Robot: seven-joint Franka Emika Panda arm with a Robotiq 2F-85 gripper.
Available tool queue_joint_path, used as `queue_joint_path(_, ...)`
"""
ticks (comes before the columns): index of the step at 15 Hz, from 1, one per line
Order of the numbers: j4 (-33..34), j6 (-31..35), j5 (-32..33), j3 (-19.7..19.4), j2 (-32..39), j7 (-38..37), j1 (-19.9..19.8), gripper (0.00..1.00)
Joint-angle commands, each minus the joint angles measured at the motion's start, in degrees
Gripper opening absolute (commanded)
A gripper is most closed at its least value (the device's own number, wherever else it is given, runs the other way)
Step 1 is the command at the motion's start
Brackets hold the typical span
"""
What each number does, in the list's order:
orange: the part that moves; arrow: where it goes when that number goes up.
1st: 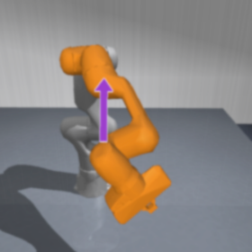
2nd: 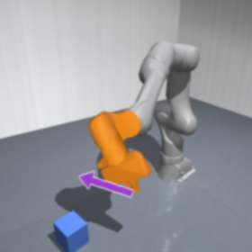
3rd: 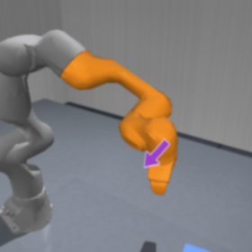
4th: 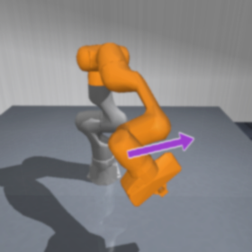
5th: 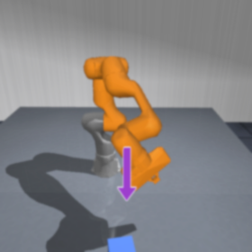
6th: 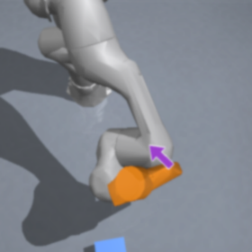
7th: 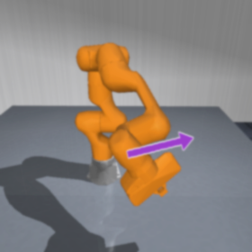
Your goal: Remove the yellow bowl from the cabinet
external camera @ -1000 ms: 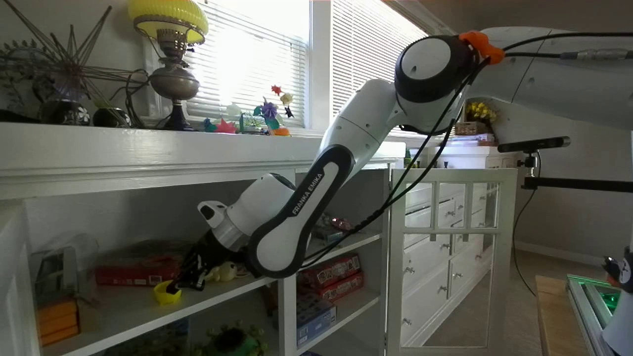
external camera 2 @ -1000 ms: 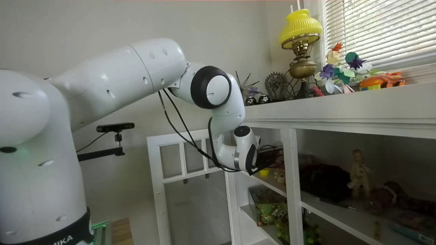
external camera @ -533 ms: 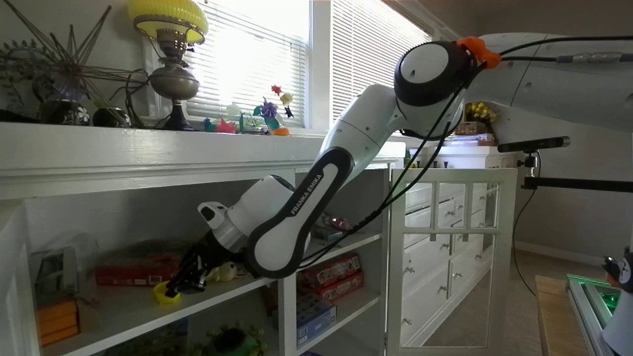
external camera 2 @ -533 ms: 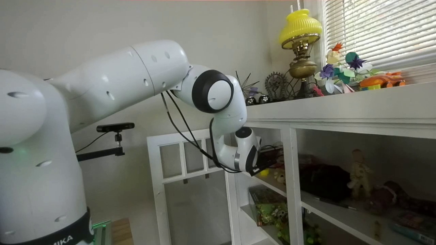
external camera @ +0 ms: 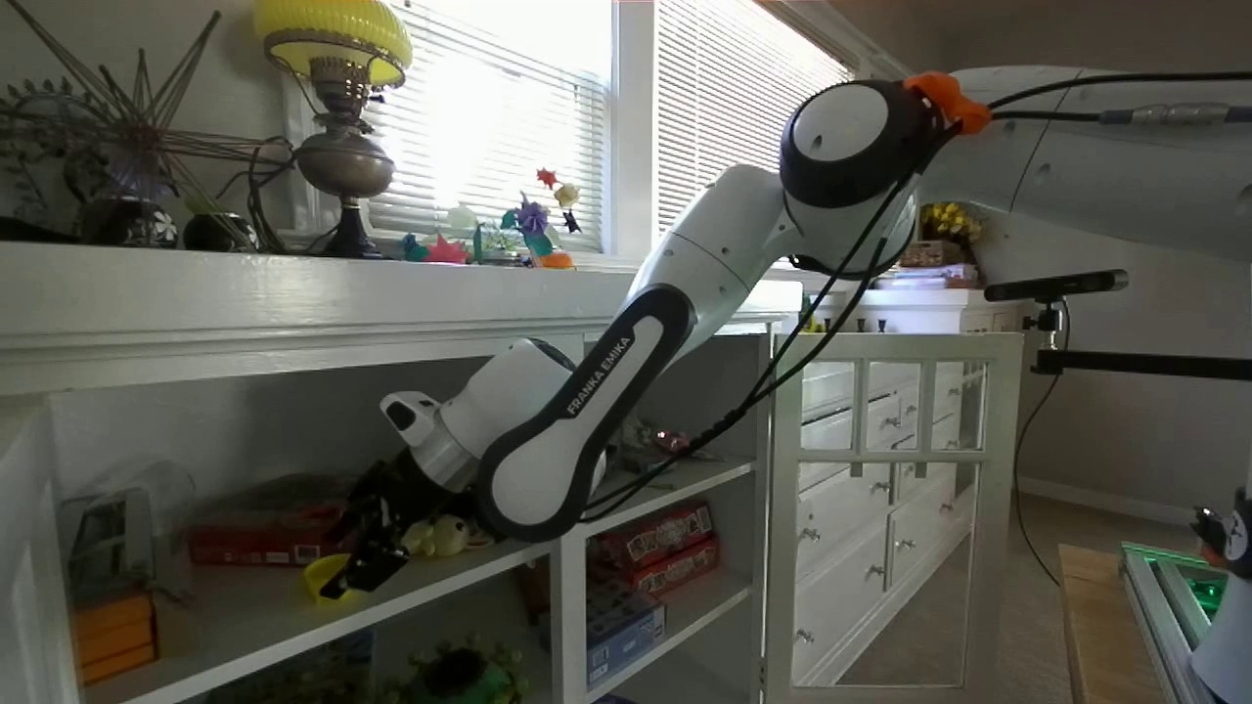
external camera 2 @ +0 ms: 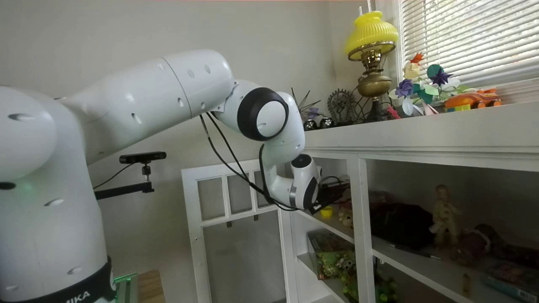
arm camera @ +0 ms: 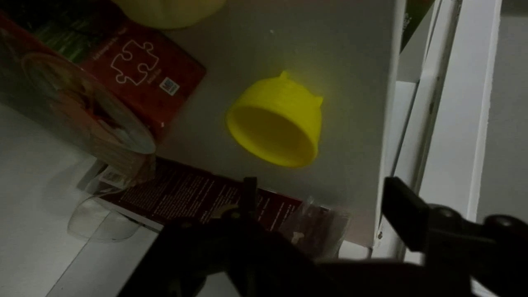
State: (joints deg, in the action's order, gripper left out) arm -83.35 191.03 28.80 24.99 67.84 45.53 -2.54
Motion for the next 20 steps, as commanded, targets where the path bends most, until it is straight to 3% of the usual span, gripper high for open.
queue_joint_path(1, 3.18, -1.85, 1.94, 2.81, 2.73, 2.47, -1.61, 1.0)
queue_joint_path(7, 4.58, -2.85, 1.59, 3.4, 3.97, 3.93, -2.09, 1.0)
queue_joint_path(8, 4.91, -3.08, 1.58, 3.59, 4.25, 4.24, -2.24, 0.94)
queue_joint_path(10, 5.46, -3.47, 1.63, 4.13, 4.92, 4.76, -2.56, 0.72)
queue_joint_path(12, 6.15, -3.89, 1.61, 4.65, 5.61, 5.22, -2.77, 0.62)
queue_joint_path(20, 8.42, -4.83, 1.66, 7.18, 8.49, 7.71, -3.87, 0.05)
